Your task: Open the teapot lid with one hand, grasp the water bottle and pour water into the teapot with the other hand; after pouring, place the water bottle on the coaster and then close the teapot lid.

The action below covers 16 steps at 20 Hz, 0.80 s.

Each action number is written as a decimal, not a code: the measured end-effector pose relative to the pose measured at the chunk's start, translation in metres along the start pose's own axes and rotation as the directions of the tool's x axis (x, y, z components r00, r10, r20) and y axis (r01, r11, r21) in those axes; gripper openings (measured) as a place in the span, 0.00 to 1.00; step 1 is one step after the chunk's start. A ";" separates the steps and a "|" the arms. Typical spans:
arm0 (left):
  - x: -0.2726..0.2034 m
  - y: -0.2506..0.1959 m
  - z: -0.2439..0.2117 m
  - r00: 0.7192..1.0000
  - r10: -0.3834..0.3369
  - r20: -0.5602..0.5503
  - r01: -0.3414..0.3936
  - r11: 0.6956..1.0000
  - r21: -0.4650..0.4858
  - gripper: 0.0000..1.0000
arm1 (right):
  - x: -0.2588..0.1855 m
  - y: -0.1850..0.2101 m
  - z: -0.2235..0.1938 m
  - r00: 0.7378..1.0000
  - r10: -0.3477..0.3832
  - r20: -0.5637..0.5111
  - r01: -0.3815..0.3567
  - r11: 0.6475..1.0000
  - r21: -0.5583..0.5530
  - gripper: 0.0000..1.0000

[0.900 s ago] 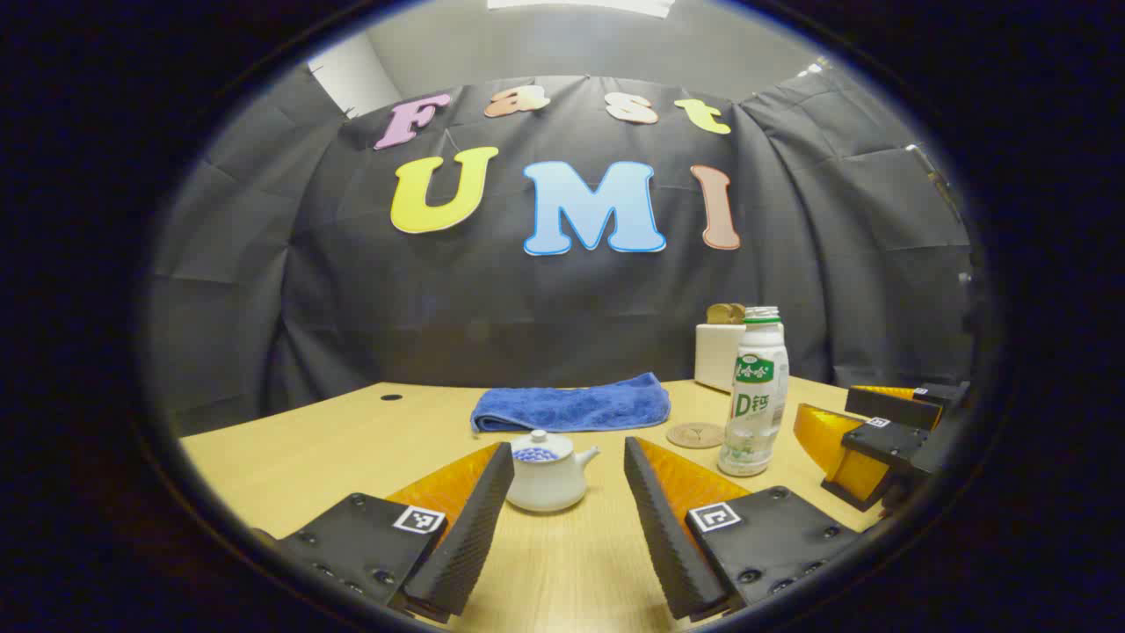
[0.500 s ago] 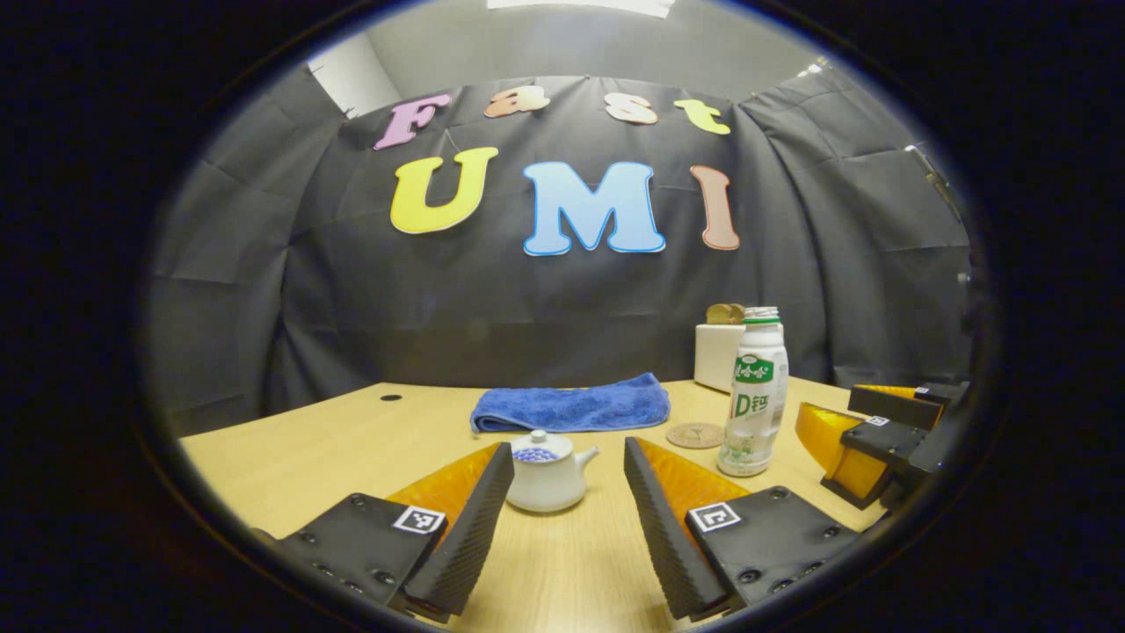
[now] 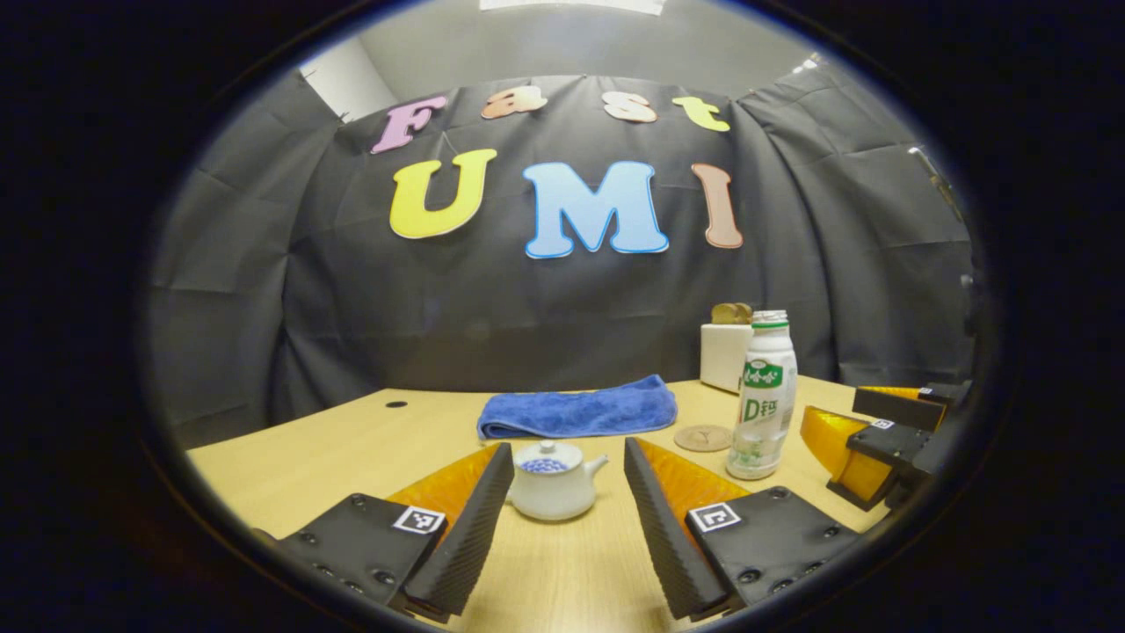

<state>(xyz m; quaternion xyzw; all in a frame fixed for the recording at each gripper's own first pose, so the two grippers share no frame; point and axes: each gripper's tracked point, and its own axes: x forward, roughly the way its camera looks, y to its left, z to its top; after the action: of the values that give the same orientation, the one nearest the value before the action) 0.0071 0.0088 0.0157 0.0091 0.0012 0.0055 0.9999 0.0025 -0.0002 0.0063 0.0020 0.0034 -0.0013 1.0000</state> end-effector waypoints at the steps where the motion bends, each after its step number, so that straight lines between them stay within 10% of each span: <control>1: 0.001 0.001 0.000 1.000 0.002 -0.003 -0.002 1.000 -0.003 0.88 | 0.000 0.001 0.003 1.000 0.003 0.005 -0.003 1.000 -0.004 0.87; 16: 0.083 0.020 -0.021 0.991 0.052 -0.122 -0.048 0.998 0.031 0.89 | 0.001 -0.002 0.018 1.000 0.006 0.029 -0.006 1.000 -0.012 0.87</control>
<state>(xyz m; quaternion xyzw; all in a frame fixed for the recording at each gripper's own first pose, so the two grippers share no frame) 0.0899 0.0297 -0.0054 0.0229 0.0624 0.0311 0.9973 0.0039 -0.0020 0.0240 -0.0042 -0.0111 0.0017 0.9999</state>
